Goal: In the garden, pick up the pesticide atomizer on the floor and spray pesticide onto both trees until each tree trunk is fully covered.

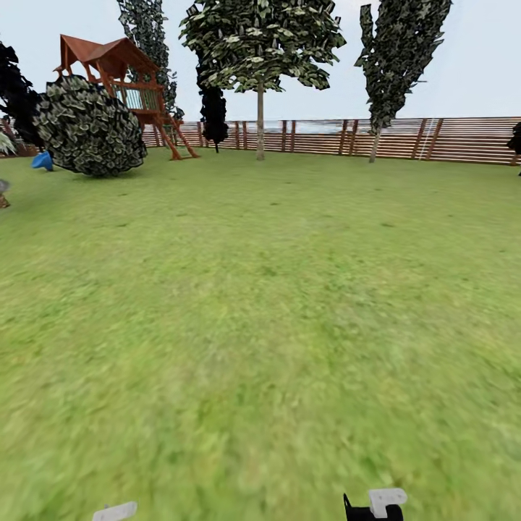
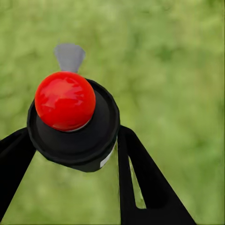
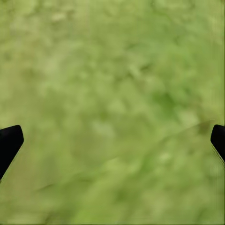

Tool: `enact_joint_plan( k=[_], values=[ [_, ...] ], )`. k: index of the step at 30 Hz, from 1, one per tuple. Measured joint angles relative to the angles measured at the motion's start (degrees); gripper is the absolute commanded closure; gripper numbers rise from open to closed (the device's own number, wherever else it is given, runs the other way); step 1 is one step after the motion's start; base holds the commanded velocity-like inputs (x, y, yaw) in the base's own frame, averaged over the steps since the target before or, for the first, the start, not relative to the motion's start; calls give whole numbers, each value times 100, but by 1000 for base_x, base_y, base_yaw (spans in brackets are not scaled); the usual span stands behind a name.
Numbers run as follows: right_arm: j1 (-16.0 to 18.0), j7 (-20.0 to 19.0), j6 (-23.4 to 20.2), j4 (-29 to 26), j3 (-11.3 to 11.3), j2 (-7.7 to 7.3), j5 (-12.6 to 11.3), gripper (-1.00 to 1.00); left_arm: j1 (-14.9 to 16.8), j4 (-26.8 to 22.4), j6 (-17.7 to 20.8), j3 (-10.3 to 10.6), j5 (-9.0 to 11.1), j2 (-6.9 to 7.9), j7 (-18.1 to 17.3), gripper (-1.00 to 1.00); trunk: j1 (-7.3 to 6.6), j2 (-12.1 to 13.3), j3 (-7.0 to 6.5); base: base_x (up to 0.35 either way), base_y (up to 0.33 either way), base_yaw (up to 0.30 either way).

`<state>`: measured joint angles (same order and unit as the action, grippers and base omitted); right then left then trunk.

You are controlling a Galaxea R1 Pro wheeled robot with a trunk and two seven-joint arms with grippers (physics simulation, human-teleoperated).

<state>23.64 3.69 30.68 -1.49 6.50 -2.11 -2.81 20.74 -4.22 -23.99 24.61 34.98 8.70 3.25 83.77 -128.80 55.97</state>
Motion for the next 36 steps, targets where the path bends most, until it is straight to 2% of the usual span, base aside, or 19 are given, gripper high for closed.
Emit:
enact_joint_plan(
  k=[36],
  values=[
    [0,0,-1,1,0,0,0,-100,0,0,0,0,0,0,0,100,0,0,0,339,0,0]
  ],
)
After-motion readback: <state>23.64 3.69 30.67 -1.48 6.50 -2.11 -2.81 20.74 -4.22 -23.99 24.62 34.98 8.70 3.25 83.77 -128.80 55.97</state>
